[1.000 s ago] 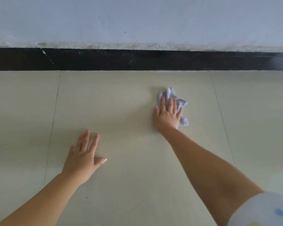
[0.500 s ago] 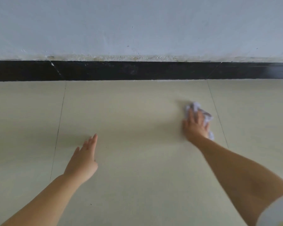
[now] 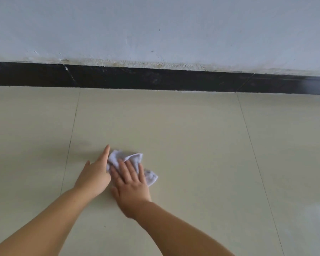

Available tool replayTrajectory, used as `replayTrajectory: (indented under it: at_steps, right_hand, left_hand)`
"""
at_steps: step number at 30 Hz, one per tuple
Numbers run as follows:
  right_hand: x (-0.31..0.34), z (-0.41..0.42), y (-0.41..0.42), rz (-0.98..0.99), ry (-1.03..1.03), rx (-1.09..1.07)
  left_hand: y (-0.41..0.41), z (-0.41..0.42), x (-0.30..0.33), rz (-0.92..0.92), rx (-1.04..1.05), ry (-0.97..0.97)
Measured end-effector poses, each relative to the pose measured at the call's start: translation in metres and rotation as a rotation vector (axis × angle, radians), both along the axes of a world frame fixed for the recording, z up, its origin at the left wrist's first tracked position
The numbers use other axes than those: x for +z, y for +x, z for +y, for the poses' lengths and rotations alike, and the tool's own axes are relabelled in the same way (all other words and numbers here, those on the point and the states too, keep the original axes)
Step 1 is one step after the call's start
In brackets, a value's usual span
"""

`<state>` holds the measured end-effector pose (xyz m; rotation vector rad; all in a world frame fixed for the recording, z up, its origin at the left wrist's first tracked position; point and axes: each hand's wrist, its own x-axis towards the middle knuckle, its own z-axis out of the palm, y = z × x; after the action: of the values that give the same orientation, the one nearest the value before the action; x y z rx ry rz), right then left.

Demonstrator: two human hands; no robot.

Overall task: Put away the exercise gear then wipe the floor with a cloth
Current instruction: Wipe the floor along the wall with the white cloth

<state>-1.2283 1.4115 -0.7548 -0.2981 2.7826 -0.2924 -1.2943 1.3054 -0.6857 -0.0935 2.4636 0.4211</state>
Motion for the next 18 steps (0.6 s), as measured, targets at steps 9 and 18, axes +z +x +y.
replayTrajectory:
  at_steps: [9,18]
  right_hand:
    - [-0.004,0.224,-0.020,0.051,0.128,-0.426]
    - [-0.002,0.094,-0.111,0.002,0.015,-0.547]
  left_hand:
    - [0.022,-0.016,-0.018,0.144,-0.074,-0.142]
    - [0.039,-0.067,-0.028,0.233,0.199,-0.025]
